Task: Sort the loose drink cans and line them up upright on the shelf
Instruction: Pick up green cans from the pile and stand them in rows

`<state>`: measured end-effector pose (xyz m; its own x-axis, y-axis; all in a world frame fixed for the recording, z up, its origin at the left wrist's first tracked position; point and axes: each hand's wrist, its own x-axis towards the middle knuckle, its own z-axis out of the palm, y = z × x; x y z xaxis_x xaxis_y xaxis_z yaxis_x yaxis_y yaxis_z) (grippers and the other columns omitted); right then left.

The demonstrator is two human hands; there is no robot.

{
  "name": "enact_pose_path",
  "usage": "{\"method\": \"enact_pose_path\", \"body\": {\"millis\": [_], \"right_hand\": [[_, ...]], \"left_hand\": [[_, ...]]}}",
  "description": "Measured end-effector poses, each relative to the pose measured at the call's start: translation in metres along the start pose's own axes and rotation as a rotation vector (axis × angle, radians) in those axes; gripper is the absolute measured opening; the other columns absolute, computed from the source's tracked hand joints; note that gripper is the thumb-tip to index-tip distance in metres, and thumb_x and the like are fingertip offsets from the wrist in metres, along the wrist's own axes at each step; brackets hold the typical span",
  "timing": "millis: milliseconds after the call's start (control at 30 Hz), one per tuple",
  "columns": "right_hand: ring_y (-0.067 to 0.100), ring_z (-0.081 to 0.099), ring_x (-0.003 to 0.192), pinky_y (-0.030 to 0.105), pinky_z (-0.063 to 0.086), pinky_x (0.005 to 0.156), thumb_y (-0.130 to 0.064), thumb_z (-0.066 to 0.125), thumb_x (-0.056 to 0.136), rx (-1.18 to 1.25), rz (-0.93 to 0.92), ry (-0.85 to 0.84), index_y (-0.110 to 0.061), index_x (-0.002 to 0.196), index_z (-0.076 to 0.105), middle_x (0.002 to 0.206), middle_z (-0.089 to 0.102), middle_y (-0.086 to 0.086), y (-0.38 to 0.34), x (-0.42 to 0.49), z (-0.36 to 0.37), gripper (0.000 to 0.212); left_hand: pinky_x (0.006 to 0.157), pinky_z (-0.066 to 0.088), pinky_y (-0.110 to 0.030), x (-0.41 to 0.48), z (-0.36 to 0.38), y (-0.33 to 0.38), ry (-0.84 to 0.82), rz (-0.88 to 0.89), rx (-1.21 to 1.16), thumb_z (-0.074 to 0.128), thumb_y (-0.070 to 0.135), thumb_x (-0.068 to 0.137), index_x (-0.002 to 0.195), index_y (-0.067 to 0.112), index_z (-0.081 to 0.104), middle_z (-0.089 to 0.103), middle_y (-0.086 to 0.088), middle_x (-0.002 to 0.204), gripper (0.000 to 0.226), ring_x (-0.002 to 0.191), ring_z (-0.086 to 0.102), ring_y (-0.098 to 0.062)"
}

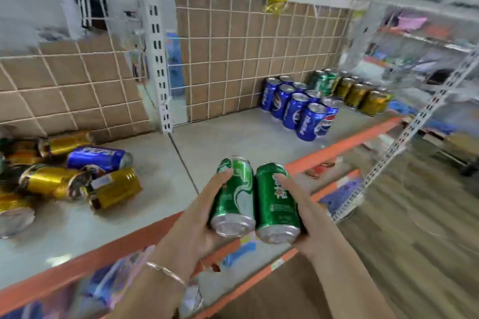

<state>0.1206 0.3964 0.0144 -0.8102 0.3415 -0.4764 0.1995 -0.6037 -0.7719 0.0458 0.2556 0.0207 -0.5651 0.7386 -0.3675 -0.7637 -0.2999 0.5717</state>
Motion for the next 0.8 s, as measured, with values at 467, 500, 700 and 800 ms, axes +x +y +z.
{"method": "enact_pose_path", "body": {"millis": [467, 500, 700, 800], "right_hand": [[0.028, 0.071, 0.078, 0.033, 0.056, 0.062, -0.032, 0.077, 0.057, 0.045, -0.093, 0.215, -0.007, 0.111, 0.066, 0.098, 0.073, 0.017, -0.08, 0.009, -0.173, 0.06], [0.028, 0.071, 0.077, 0.033, 0.056, 0.063, -0.032, 0.077, 0.057, 0.053, -0.092, 0.221, -0.007, 0.109, 0.066, 0.097, 0.073, 0.016, -0.086, 0.016, -0.181, 0.059], [0.034, 0.071, 0.085, 0.043, 0.057, 0.071, -0.029, 0.081, 0.057, 0.003, -0.131, 0.281, -0.007, 0.113, 0.064, 0.102, 0.071, 0.019, -0.141, 0.072, -0.228, 0.063], [0.034, 0.071, 0.084, 0.042, 0.057, 0.067, -0.028, 0.081, 0.059, -0.023, -0.155, 0.291, -0.009, 0.114, 0.064, 0.103, 0.071, 0.019, -0.176, 0.104, -0.246, 0.061]], "left_hand": [[0.078, 0.054, -0.037, 0.135, 0.124, -0.096, -0.097, -0.112, 0.201, 0.062, 0.032, 0.083, 0.096, 0.012, 0.075, 0.072, -0.012, 0.103, 0.026, 0.09, 0.07, -0.024], [0.071, 0.057, -0.034, 0.146, 0.131, -0.098, -0.118, -0.108, 0.196, 0.058, 0.03, 0.087, 0.097, 0.011, 0.073, 0.073, -0.012, 0.101, 0.027, 0.087, 0.071, -0.023], [0.05, 0.055, -0.025, 0.228, 0.167, -0.098, -0.098, -0.092, 0.341, 0.057, 0.029, 0.085, 0.106, 0.002, 0.065, 0.074, -0.013, 0.09, 0.035, 0.073, 0.073, -0.021], [0.051, 0.054, -0.025, 0.273, 0.184, -0.096, -0.105, -0.094, 0.395, 0.063, 0.021, 0.083, 0.106, -0.002, 0.064, 0.073, -0.017, 0.092, 0.033, 0.073, 0.072, -0.024]]}}
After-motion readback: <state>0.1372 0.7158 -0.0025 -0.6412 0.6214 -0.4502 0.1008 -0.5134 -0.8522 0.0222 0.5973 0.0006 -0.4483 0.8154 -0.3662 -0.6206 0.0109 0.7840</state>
